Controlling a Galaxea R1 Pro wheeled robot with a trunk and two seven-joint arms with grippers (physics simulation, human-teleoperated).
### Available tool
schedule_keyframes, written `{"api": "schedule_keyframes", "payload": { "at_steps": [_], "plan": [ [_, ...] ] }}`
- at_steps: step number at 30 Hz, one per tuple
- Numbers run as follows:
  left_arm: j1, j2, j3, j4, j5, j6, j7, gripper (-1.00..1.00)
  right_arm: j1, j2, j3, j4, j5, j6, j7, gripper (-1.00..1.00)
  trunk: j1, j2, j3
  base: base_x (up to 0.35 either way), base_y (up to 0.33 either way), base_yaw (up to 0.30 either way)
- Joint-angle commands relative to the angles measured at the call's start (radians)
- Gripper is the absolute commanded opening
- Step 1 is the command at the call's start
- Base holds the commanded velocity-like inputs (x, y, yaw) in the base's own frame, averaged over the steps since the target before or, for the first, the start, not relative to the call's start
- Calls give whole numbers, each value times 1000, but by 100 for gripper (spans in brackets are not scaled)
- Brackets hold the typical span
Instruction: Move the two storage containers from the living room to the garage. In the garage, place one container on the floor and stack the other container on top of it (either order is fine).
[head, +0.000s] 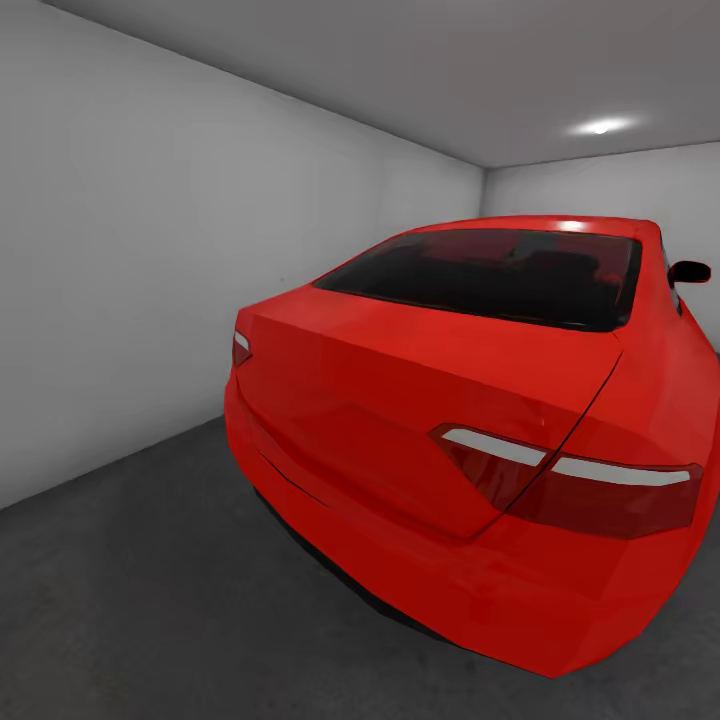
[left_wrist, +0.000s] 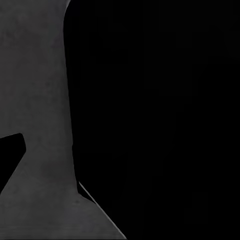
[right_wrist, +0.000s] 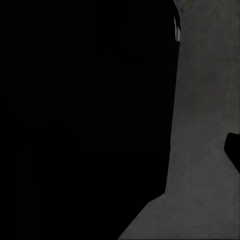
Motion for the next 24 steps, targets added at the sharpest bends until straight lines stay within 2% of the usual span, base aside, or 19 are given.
{"api": "schedule_keyframes", "payload": {
  "at_steps": [1, 12, 24],
  "plan": [
    [-2, 6, 2, -6, 2, -6, -2, 100, -2, -1, 2, -1, 2, 6, 1, 100, 0, 0, 0, 0, 0, -4],
    [-2, 8, 1, -39, 2, -43, -2, 100, -2, -2, 7, 0, 2, -29, 2, 100, 0, 0, 0, 0, 0, -16],
    [-2, 8, 2, -41, 2, -49, -2, 100, -2, 1, 5, 0, 2, -97, -1, 100, 0, 0, 0, 0, 0, -262]
  ]
}}
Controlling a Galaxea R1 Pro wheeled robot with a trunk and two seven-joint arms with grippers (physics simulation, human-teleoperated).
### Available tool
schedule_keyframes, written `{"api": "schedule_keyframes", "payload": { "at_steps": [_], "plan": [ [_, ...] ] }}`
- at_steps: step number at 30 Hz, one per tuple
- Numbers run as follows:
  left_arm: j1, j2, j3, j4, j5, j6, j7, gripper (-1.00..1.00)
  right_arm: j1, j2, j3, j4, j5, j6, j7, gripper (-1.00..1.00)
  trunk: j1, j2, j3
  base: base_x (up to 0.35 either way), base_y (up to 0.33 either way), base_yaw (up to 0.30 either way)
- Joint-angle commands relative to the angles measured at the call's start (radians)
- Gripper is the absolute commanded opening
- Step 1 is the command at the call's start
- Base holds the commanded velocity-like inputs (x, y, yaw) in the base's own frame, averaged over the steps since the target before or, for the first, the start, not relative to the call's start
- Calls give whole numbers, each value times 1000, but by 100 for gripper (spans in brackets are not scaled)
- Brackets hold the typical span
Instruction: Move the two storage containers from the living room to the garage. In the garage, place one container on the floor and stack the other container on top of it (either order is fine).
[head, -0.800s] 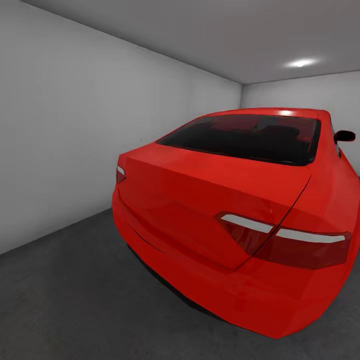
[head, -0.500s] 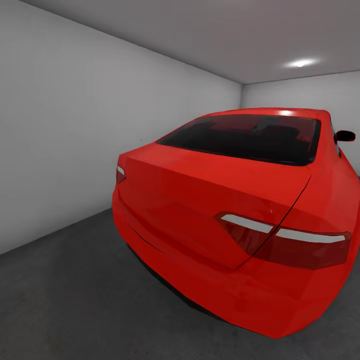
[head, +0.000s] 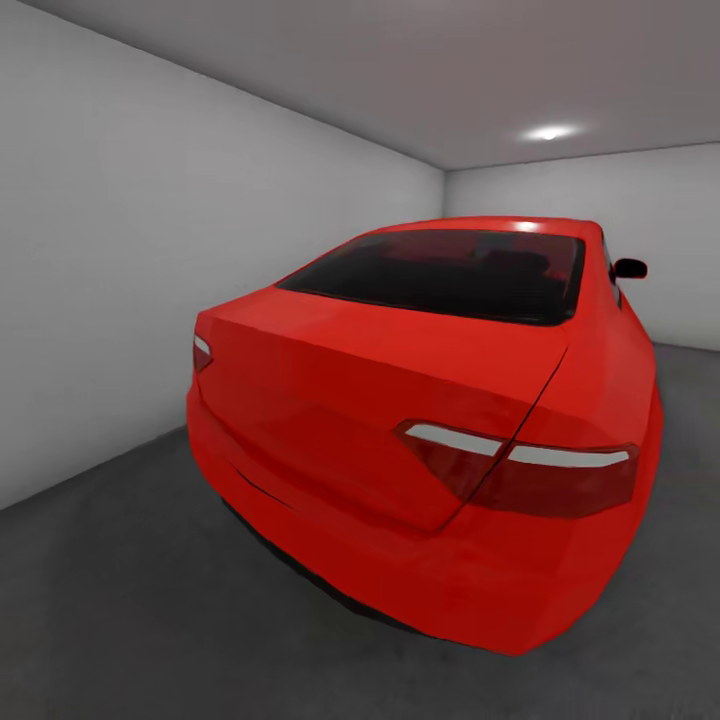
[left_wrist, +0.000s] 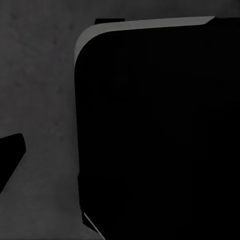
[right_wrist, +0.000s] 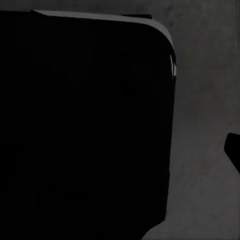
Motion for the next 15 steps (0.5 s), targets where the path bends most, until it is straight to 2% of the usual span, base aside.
{"api": "schedule_keyframes", "payload": {
  "at_steps": [1, 10, 15],
  "plan": [
    [0, 0, 0, 0, 0, -3, 0, 100, 0, 1, -1, 0, 0, -9, 0, 100, 0, 0, -1, 0, 0, -290],
    [0, 0, 0, 0, 0, -3, 0, 100, 0, 0, -2, 2, -4, -68, -1, 100, 0, 0, -1, 0, 0, -291],
    [0, 0, 0, 0, 0, -3, 0, 100, 0, -2, -2, 2, -1, -70, -1, 100, 0, 0, -1, 0, 0, -291]
  ]
}}
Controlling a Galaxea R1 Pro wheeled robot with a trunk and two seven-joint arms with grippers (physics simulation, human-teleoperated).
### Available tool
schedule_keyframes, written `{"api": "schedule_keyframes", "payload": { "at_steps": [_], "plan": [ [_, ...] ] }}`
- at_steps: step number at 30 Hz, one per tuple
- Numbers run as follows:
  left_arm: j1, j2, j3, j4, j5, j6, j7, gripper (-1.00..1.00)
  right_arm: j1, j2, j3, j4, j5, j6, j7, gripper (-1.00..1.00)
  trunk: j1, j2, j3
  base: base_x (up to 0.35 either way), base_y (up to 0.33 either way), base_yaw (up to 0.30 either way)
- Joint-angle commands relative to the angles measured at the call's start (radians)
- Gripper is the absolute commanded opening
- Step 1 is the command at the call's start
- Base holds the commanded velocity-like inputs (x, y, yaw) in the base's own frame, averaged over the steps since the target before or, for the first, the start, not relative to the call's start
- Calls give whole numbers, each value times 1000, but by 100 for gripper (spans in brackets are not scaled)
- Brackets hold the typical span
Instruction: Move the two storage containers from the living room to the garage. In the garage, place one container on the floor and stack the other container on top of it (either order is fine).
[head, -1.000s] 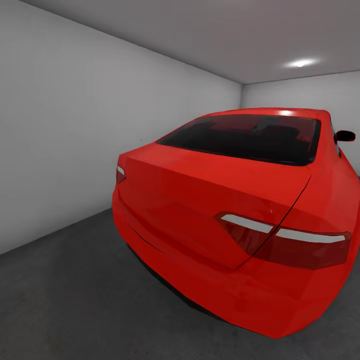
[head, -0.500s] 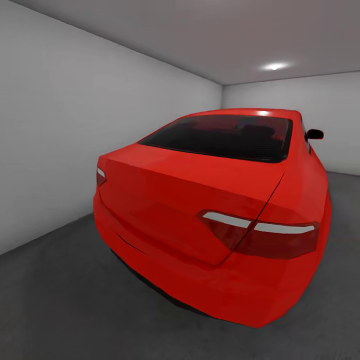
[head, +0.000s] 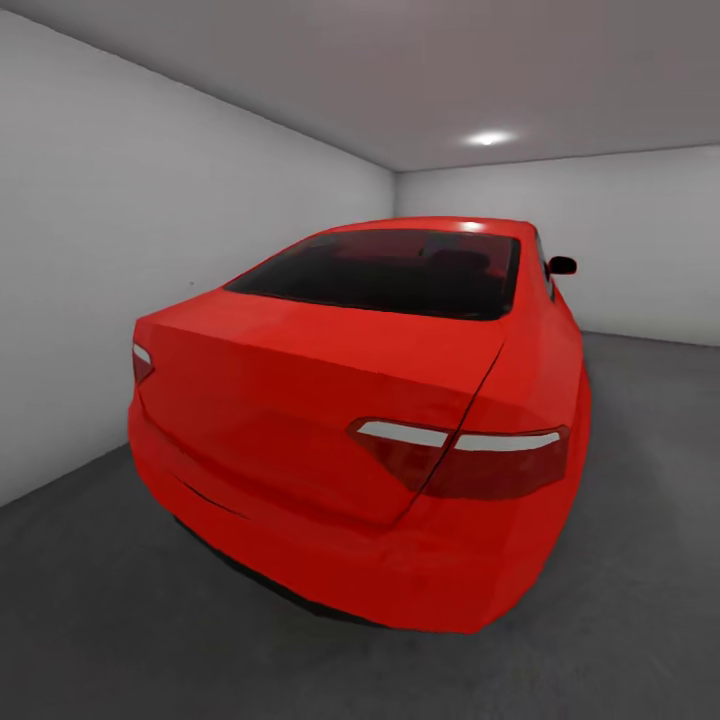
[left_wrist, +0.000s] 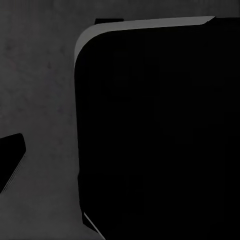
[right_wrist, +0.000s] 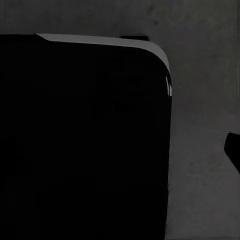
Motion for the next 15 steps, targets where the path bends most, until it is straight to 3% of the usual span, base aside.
{"api": "schedule_keyframes", "payload": {
  "at_steps": [1, 15],
  "plan": [
    [0, 0, 0, 0, 0, -3, 0, 100, 0, 0, 0, 0, 0, -3, 0, 100, 0, 0, -1, 0, 0, -291],
    [0, -1, 8, 1, 7, -20, 2, 100, 0, -2, 2, 0, 3, -3, 0, 100, 0, 0, -1, 0, 0, -291]
  ]
}}
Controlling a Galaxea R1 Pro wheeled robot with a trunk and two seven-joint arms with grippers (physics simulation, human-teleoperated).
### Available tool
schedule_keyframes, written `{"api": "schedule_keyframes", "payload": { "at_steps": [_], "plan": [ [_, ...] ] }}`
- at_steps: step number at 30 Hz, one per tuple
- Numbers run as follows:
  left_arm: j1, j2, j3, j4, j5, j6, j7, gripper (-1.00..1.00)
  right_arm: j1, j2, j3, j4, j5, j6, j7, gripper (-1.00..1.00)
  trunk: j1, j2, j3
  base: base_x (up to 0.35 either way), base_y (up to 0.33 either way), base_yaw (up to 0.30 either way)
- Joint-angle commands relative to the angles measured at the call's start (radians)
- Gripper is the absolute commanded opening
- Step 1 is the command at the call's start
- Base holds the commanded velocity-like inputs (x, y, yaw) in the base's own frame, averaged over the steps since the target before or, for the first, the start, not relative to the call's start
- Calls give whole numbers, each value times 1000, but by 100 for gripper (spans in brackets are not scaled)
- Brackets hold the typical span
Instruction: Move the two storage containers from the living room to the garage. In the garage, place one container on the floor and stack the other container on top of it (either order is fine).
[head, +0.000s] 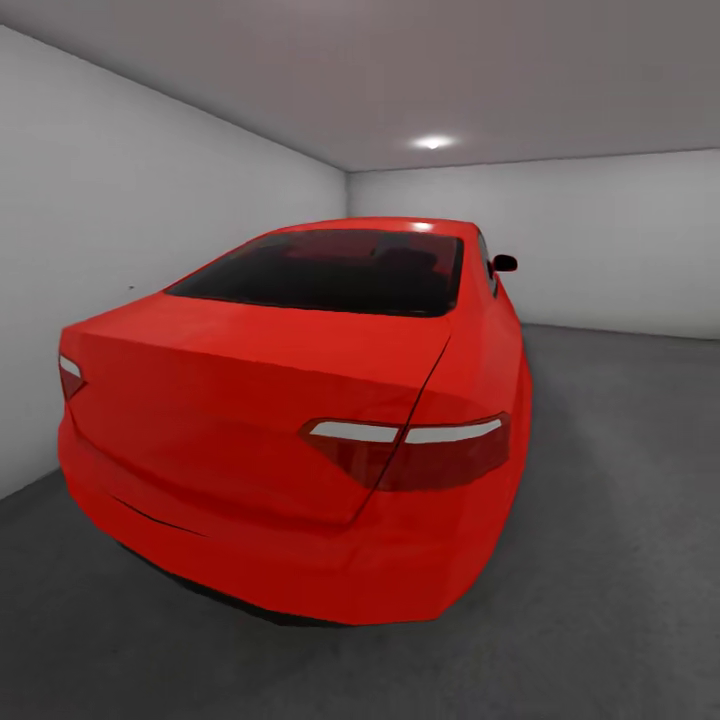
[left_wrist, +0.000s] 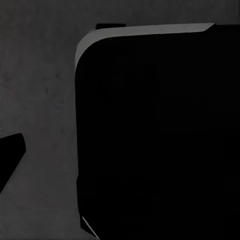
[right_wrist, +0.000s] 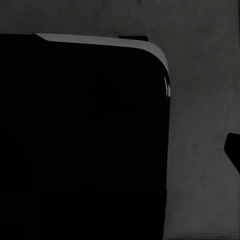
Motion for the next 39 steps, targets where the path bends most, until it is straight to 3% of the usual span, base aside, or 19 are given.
{"api": "schedule_keyframes", "payload": {
  "at_steps": [1, 7, 12, 13, 18, 39],
  "plan": [
    [0, 0, 0, 1, 1, -5, 1, 100, 0, 0, 0, 0, 0, -3, 0, 100, 0, 0, -1, 0, 0, -293],
    [0, -4, 2, -2, 18, -13, -1, 100, 0, 0, 0, 3, -1, -4, 0, 100, 0, 0, -1, 0, 0, -294],
    [0, -3, 1, -1, 101, -14, -2, 100, 0, -1, -1, 6, -6, -5, 0, 100, 0, 0, -1, 0, 0, -294],
    [0, -2, 1, -1, 131, -14, -2, 100, 0, -2, -1, 6, -9, -5, 0, 100, 0, 0, -1, 0, 0, -294],
    [0, -1, -1, -1, 191, -15, -2, 100, 0, -1, -1, 6, -10, -6, 0, 100, 0, 0, -1, 0, 0, -294],
    [0, -1, -1, -1, 208, -14, -2, 100, 0, -1, -1, 8, -4, -12, 0, 100, 0, 0, -1, 0, 0, -295]
  ]
}}
